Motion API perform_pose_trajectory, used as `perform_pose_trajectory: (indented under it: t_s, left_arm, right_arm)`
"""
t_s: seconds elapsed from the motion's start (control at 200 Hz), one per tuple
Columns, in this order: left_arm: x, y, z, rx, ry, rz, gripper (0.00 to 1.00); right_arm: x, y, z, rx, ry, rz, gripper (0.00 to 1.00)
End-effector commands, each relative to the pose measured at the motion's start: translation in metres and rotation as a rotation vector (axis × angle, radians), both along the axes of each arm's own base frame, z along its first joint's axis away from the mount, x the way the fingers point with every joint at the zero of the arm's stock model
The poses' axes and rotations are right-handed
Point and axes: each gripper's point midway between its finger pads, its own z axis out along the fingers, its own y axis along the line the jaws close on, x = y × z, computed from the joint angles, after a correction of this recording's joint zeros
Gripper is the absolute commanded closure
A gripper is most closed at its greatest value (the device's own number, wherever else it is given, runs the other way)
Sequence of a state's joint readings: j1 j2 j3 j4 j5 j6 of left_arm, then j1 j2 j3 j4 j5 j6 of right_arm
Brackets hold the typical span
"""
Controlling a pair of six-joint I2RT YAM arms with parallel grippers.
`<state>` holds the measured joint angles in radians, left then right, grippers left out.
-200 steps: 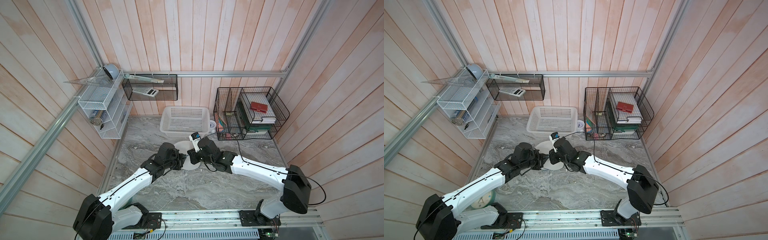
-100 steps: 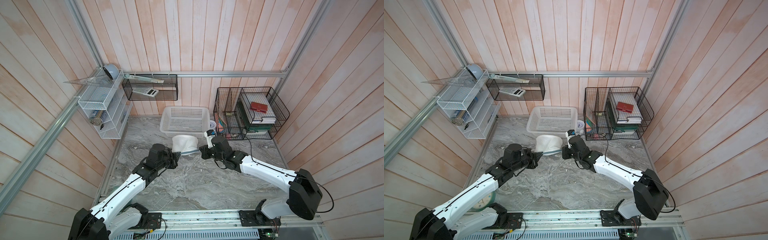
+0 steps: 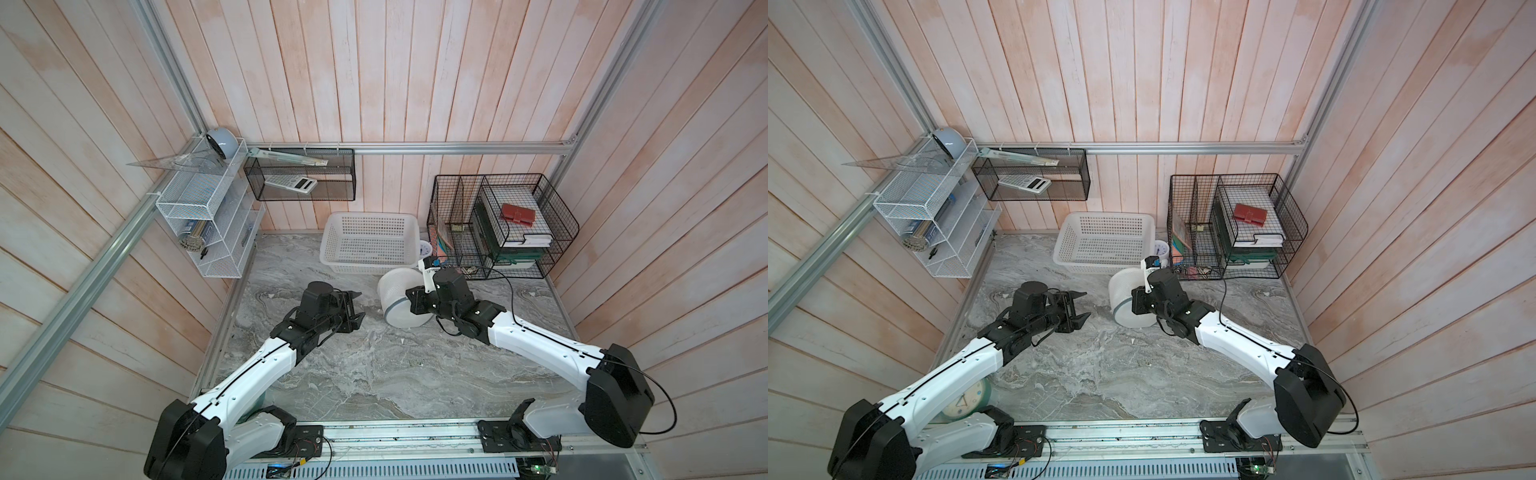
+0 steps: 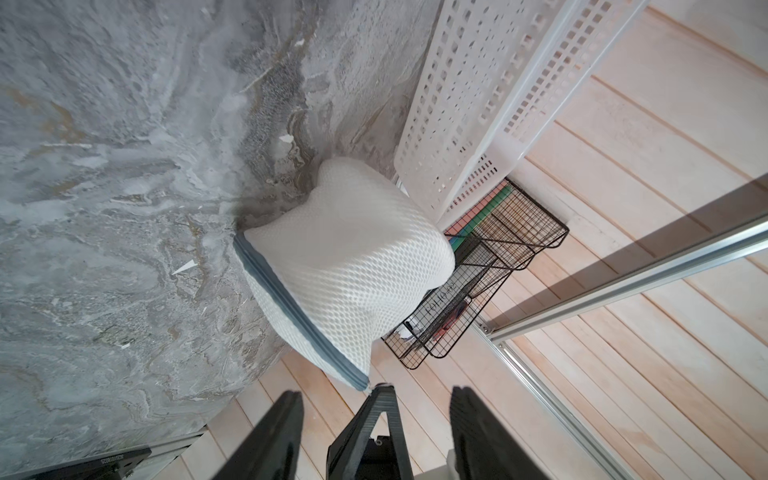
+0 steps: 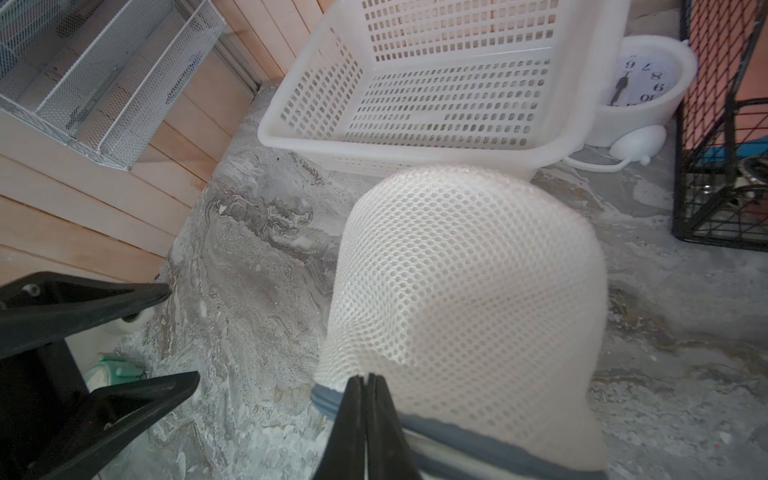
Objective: Turn the laundry bag inside out
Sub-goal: Zip the zipper on the laundry bag.
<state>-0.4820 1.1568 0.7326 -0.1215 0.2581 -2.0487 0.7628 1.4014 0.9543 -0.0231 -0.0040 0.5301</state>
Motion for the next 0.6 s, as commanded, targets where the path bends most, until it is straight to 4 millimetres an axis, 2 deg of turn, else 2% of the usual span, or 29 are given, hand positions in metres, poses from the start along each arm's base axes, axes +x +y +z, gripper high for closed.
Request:
perform_pose_trajectory:
  t_s: [0.0, 0.12, 0.22, 0.445, 0.595]
  left_arm:
    - [-0.002, -0.029, 0.013, -0.031, -0.031, -0.08, 0.38]
    - [-0.006, -0.054, 0.01, -0.047, -0.017, -0.14, 0.38]
    - [-0.01, -0.064, 0.002, -0.052, 0.01, -0.16, 0.38]
    - [-0.011, -0.062, -0.014, -0.036, 0.05, -0.117, 0.4]
    - [-0.005, -0.071, -0.021, -0.043, 0.053, -0.13, 0.42]
  right_arm:
    - [-0.002, 0.014, 0.003, -0.002, -0.014, 0.009, 1.0]
    - [-0.006, 0.023, 0.002, -0.001, -0.019, 0.019, 1.0]
    - [-0.007, 0.026, 0.002, 0.002, -0.02, 0.022, 1.0]
    - [-0.013, 0.028, 0.009, 0.012, -0.035, 0.031, 1.0]
    - [-0.018, 0.029, 0.014, 0.02, -0.045, 0.037, 1.0]
